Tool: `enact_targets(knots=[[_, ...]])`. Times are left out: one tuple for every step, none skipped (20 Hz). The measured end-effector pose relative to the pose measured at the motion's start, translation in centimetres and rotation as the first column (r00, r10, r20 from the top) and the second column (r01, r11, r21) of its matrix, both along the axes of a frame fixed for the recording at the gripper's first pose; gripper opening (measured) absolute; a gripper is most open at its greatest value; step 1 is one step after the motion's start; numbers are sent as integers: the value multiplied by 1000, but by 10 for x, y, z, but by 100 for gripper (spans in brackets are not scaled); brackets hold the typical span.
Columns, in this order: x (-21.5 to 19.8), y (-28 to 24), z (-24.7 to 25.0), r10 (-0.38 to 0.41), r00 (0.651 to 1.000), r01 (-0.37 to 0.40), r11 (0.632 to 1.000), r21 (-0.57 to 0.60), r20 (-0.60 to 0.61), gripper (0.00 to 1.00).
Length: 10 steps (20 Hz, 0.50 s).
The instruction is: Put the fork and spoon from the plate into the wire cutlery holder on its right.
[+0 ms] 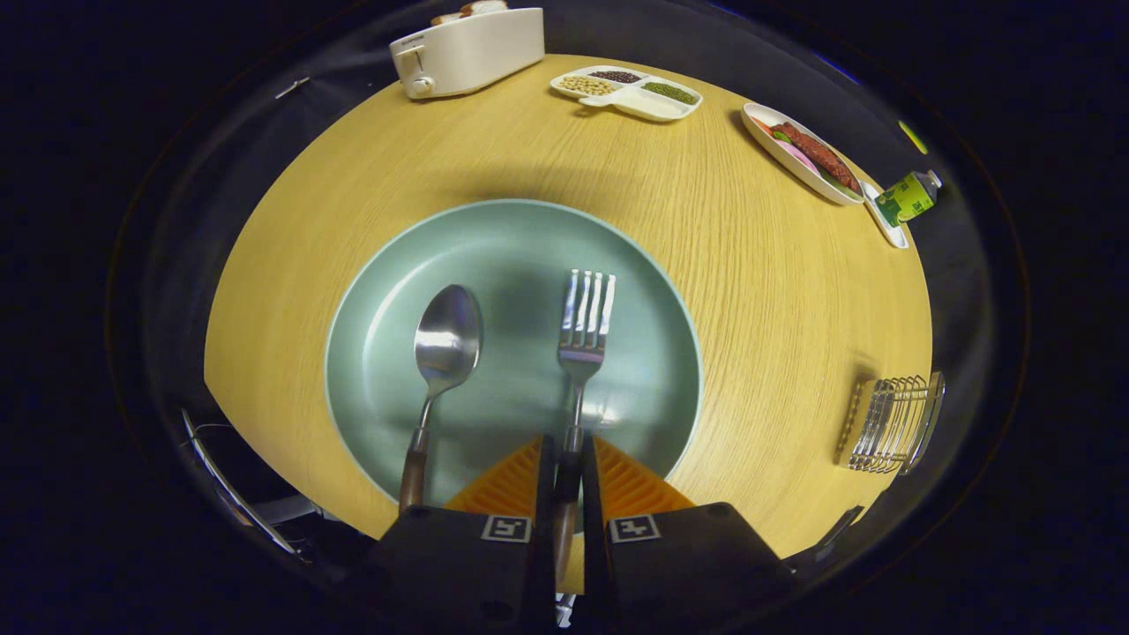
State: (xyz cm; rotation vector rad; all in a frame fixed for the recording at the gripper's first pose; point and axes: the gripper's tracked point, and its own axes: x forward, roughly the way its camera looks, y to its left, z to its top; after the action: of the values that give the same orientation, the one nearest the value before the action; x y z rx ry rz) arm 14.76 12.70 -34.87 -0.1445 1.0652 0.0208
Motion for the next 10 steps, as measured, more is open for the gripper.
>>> enact_targets(knots=[[2,2,1,11,1000,-11,1000,17,-7,13],[2,2,0,27,1000,-27,999,33,-16,10],[1,2,1,31,999,-31,999,45,-14,9],[-1,2,0,31,999,-29,997,65,-23,7],[-2,5,2,30,999,-27,995,97,-28,6],[-2,6,4,27,999,-24,993,114,-26,7],[0,6,9,26,1000,-24,991,129,-13,7],[0,5,14,20,1000,-20,990,142,-3,7],[1,5,19,15,1000,-14,987,159,-1,6],[0,3,25,7,1000,-7,984,176,-1,7]])
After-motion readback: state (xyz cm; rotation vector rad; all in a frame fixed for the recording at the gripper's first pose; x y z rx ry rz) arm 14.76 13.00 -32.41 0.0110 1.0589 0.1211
